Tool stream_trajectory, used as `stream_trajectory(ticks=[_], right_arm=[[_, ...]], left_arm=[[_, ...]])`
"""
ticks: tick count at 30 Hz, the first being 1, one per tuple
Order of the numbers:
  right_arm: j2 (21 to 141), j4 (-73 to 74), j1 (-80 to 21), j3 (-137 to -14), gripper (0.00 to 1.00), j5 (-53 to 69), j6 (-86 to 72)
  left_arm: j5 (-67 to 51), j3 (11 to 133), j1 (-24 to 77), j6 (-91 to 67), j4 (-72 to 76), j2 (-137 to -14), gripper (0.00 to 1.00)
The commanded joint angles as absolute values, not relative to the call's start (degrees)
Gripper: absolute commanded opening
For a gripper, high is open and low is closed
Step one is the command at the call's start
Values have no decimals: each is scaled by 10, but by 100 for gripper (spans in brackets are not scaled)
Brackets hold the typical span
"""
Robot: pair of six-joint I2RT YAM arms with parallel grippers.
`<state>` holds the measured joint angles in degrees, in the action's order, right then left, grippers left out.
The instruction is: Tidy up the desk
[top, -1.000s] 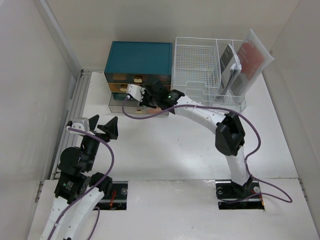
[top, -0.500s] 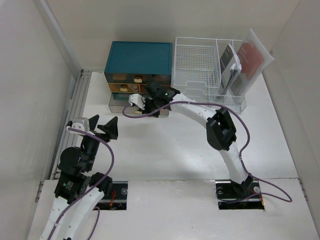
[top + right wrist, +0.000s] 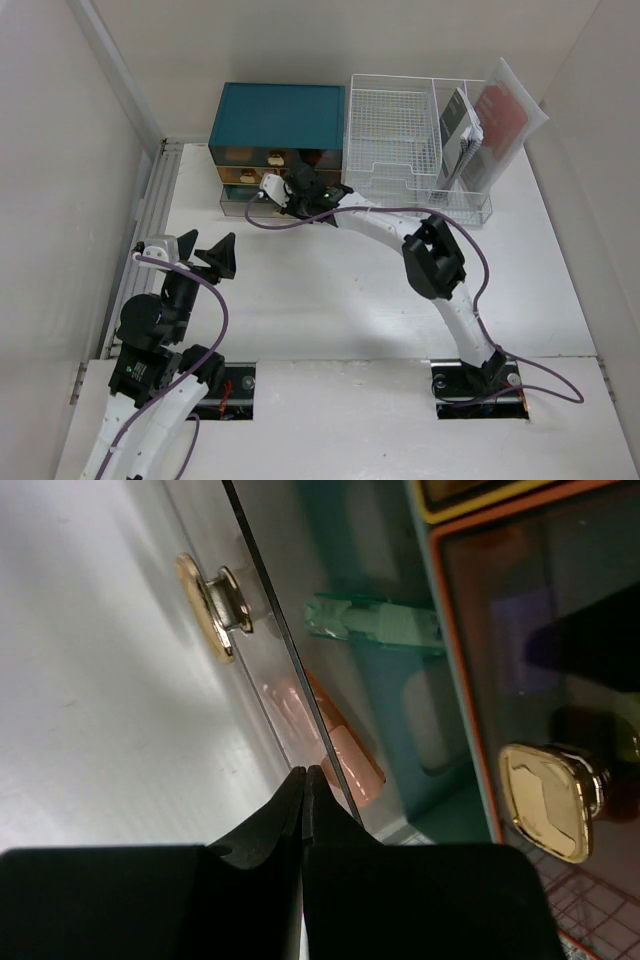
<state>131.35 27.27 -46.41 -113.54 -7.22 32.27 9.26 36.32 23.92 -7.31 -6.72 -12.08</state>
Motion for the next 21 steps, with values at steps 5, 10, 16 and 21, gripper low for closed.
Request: stream_trajectory(ticks=[5, 10, 16, 21], right_arm=[[1355, 208, -451, -1168, 0, -180, 310], [1376, 195, -439, -1180, 0, -213, 310], [1376, 161, -434, -1172, 0, -257, 316], [1376, 128, -434, -1154, 0, -284, 327]], left_arm=[[98, 359, 241, -69, -47, -112, 76], [98, 359, 241, -69, -47, -112, 76], [98, 359, 241, -69, -47, -112, 76], [98, 359, 241, -69, -47, -112, 76]])
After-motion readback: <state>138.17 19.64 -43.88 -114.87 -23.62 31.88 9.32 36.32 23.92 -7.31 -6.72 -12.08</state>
